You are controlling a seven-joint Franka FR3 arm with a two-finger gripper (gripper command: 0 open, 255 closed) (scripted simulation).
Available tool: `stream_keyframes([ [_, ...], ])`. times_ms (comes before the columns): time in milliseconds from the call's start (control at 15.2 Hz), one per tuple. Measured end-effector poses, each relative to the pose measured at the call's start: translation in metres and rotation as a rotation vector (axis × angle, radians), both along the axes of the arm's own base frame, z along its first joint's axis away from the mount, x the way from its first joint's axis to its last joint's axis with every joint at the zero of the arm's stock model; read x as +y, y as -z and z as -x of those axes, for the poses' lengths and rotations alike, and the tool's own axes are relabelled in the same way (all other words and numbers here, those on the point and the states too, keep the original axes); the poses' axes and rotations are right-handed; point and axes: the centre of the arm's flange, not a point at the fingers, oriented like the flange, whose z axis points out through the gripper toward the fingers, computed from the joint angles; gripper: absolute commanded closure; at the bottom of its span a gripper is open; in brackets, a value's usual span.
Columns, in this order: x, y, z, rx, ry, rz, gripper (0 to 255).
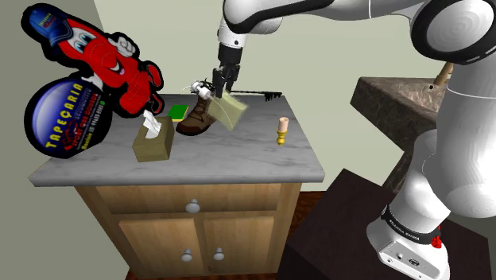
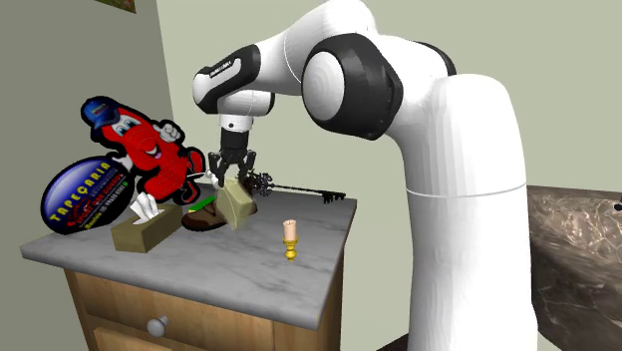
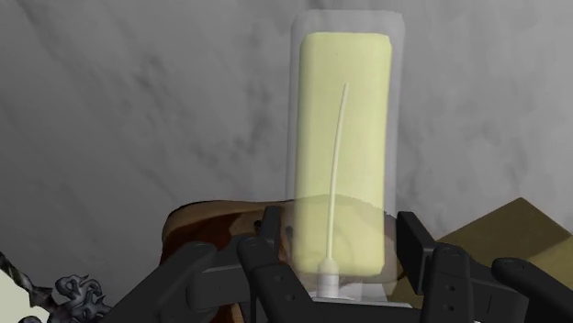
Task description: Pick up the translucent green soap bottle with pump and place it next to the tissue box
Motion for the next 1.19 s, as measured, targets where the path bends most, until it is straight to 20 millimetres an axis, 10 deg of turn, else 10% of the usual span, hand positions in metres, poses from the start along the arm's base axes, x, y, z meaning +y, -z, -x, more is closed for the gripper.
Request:
stream_keyframes([
  [1056,0.0,0.045,0.0,-0.016,0.0,-0.004,255],
  [1122,0.0,0.046,0.0,-0.017,0.0,-0.004,0],
  [1188,0.0,0.049,-0.001,-0.01,0.0,-0.003,0],
])
